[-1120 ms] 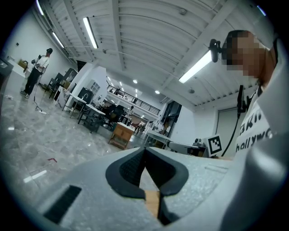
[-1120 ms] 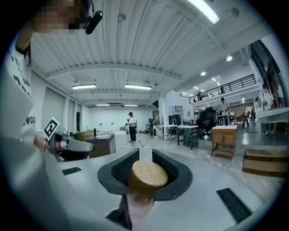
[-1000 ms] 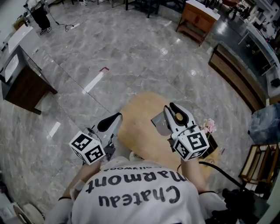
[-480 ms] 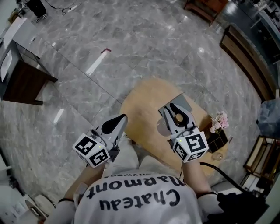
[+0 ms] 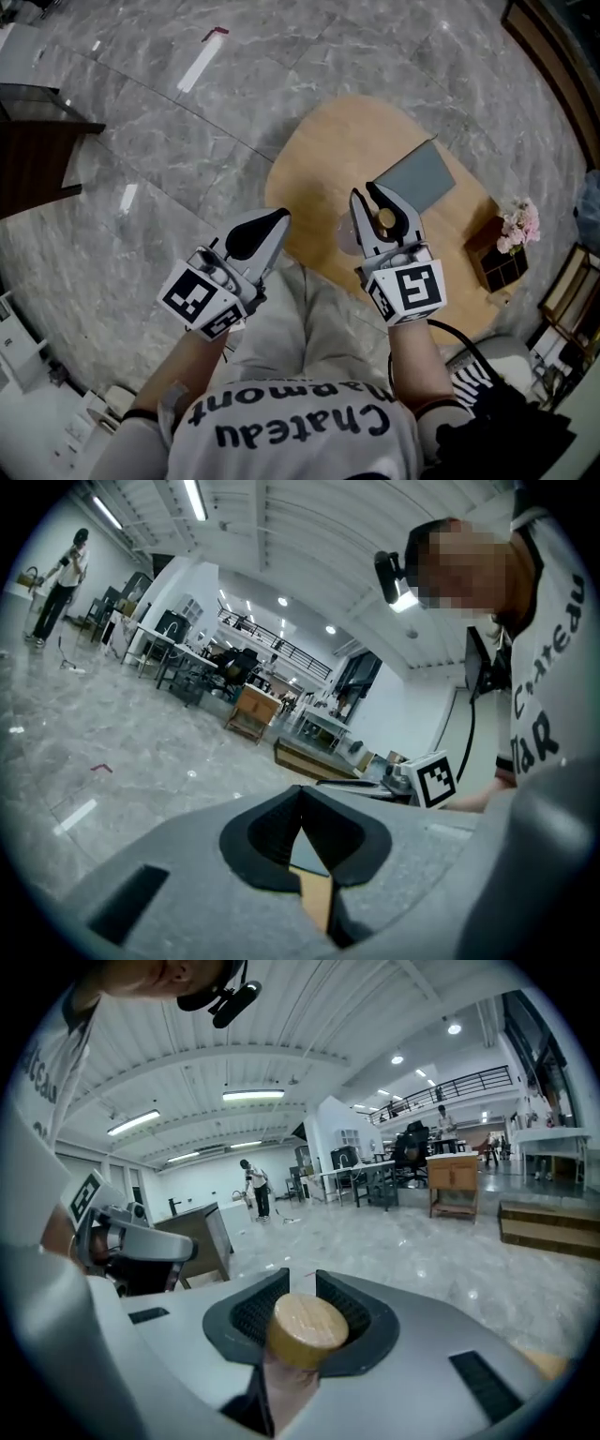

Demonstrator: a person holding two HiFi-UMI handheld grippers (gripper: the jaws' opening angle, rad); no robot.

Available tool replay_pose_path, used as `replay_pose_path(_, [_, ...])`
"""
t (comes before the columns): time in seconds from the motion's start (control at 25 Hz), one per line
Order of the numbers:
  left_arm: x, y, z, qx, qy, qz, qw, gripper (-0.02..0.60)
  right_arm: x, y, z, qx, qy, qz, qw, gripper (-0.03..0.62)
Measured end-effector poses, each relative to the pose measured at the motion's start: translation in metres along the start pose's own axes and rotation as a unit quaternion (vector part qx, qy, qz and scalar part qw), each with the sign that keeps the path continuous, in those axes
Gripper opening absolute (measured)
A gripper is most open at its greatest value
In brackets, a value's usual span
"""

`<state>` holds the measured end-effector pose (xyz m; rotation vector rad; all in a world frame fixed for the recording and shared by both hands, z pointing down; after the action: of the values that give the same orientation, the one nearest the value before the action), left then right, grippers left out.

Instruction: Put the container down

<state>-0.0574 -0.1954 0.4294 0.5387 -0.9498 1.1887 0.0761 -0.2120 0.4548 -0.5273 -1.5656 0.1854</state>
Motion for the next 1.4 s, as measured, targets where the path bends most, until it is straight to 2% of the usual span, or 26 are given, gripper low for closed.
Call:
replay_pose_path(0.16, [0.05, -0.009, 0.026, 0.01, 0.018, 0.034, 0.9992, 0.014, 0.043, -0.025, -0.004, 0.034, -0.013, 0.005, 0.999, 0.091])
replay_pose_path(0.36, [0.099, -0.03, 0.055, 0.02, 0.018, 0.072, 0.997, 0.014, 0.096, -0.045, -0.017, 0.077, -0.018, 0.027, 0.996, 0.091])
replay_pose_path(0.44, [0.112, -0.037, 0.066, 0.016, 0.035, 0.07, 0.9968, 0.014, 0.113, -0.049, -0.021, 0.094, -0.021, 0.037, 0.995, 0.091])
replay_pose_path(0.56, [0.124, -0.044, 0.08, 0.004, 0.037, 0.061, 0.9975, 0.014, 0.132, -0.058, -0.024, 0.109, -0.013, 0.037, 0.993, 0.091])
replay_pose_path(0.68, [0.138, -0.046, 0.084, -0.007, 0.048, 0.064, 0.9968, 0.014, 0.146, -0.06, -0.031, 0.118, -0.01, 0.037, 0.992, 0.091])
replay_pose_path(0.96, [0.167, -0.046, 0.093, -0.019, 0.067, 0.103, 0.9922, 0.014, 0.164, -0.063, -0.04, 0.14, -0.001, 0.042, 0.989, 0.091])
replay_pose_path(1.2, [0.187, -0.061, 0.09, -0.009, 0.056, 0.125, 0.9906, 0.014, 0.174, -0.06, -0.036, 0.124, 0.031, 0.038, 0.991, 0.091])
replay_pose_path(1.4, [0.184, -0.068, 0.091, -0.018, 0.056, 0.108, 0.9924, 0.014, 0.177, -0.054, -0.028, 0.116, 0.043, 0.032, 0.992, 0.091])
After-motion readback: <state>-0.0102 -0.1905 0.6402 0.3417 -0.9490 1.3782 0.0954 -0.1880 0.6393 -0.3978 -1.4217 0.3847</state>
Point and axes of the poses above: the fingertips, and each gripper's own axes: y backward along the fingers, z to its left, x out of its underside, the point moved 2 cm from there along y, backward along the fingers, and after that the axes turned 15 degrees about x, right-handed, at the moved point
